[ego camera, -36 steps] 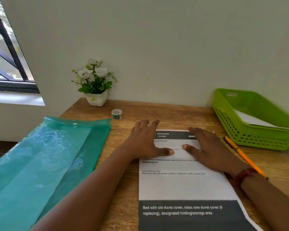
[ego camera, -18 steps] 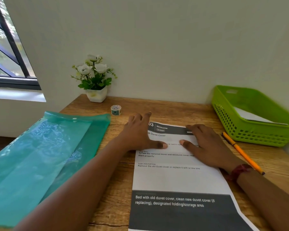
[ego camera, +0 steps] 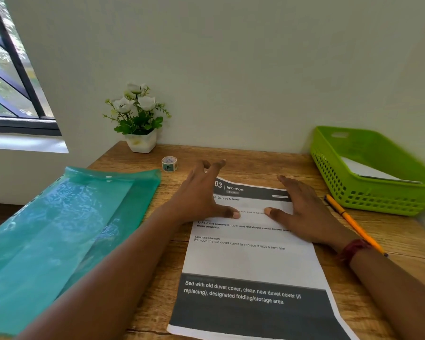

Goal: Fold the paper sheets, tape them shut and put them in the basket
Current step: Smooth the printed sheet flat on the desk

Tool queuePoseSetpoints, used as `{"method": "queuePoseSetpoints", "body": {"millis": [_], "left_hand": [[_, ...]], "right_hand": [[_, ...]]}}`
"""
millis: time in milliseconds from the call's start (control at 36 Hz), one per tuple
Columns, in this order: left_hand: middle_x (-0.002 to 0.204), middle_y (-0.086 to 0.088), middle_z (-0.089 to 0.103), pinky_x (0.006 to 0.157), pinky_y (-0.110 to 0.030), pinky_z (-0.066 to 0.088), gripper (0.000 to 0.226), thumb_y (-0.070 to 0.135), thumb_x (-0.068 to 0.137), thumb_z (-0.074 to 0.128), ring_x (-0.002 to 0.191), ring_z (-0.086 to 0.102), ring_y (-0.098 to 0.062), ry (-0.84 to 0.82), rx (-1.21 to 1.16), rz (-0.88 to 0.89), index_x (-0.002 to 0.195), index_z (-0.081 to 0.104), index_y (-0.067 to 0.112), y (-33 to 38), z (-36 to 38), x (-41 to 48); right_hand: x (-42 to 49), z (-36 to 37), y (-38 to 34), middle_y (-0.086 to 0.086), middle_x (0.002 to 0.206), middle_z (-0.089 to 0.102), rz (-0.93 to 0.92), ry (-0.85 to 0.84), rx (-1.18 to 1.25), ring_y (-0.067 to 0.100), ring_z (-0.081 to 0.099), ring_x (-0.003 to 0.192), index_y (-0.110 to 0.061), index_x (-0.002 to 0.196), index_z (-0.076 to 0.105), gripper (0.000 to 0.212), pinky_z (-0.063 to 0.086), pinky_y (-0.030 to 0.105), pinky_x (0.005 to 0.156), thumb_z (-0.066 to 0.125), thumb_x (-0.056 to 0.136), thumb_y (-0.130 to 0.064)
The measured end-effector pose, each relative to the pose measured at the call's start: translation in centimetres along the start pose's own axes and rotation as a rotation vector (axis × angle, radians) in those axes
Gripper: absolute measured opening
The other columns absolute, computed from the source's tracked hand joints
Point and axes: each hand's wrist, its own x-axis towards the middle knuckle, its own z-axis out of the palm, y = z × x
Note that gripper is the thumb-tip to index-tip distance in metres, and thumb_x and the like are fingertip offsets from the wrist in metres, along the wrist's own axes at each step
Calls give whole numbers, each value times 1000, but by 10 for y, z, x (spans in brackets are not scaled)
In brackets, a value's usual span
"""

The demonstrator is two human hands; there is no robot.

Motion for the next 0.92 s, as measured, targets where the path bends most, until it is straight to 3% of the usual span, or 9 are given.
{"method": "queuePoseSetpoints", "body": {"millis": [139,250,306,333,389,472,611,750,917], "left_hand": [[150,1,25,98,-26,29,121,50,56,91,135,32,-20,74,-74,49,153,19,37,2,-4,-1],[146,3,31,98,-26,27,121,36,54,95,124,30,-10,138,-118,66,151,23,38,1,-11,-2],[145,4,35,102,-29,32,120,32,54,95,126,35,-12,142,-115,62,150,24,40,-1,-13,-2],[141,4,40,102,-30,39,119,29,54,95,124,41,-15,146,-117,65,150,25,40,-2,-14,-2],[128,8,47,87,-22,50,115,21,57,95,107,51,-11,152,-121,79,149,27,40,-3,-15,-2],[108,15,50,66,-9,45,107,12,64,91,82,53,-1,135,-107,87,149,31,35,-1,-19,-4],[85,18,54,63,-12,39,86,10,70,87,72,51,1,75,-82,76,143,44,28,-3,-23,-5],[104,14,63,66,-10,36,69,14,78,81,88,55,-3,98,-40,85,138,49,30,-2,-26,-6],[114,7,67,78,-19,40,51,11,84,75,91,55,-4,103,-48,68,130,57,26,-1,-27,-6]], "right_hand": [[0,-2,-1,1,158,25,8,-12,4,22,21,145,-31,154,14,88,24,41,117,56,84,-63],[0,-3,1,1,155,30,-4,7,22,22,25,142,-31,153,17,89,27,42,115,58,82,-65],[0,-3,2,1,156,27,-8,6,29,22,22,143,-31,154,16,90,25,41,116,58,81,-65],[0,-3,1,1,157,26,-11,7,33,21,21,144,-31,154,16,91,24,40,116,58,80,-65],[-1,-4,1,1,158,23,-15,12,43,21,18,145,-31,154,17,93,22,40,117,59,78,-66],[-2,-4,1,0,160,19,-34,34,73,20,15,147,-31,154,14,98,19,39,118,60,75,-66],[-4,-4,1,-2,161,15,-64,79,103,16,13,146,-32,155,5,103,15,28,112,69,78,-56],[-2,-4,2,-1,159,21,-83,130,107,16,19,144,-31,155,8,104,20,31,113,72,76,-55],[2,-1,8,1,154,30,-105,248,117,17,28,139,-33,154,12,109,23,28,108,80,70,-50]]}}
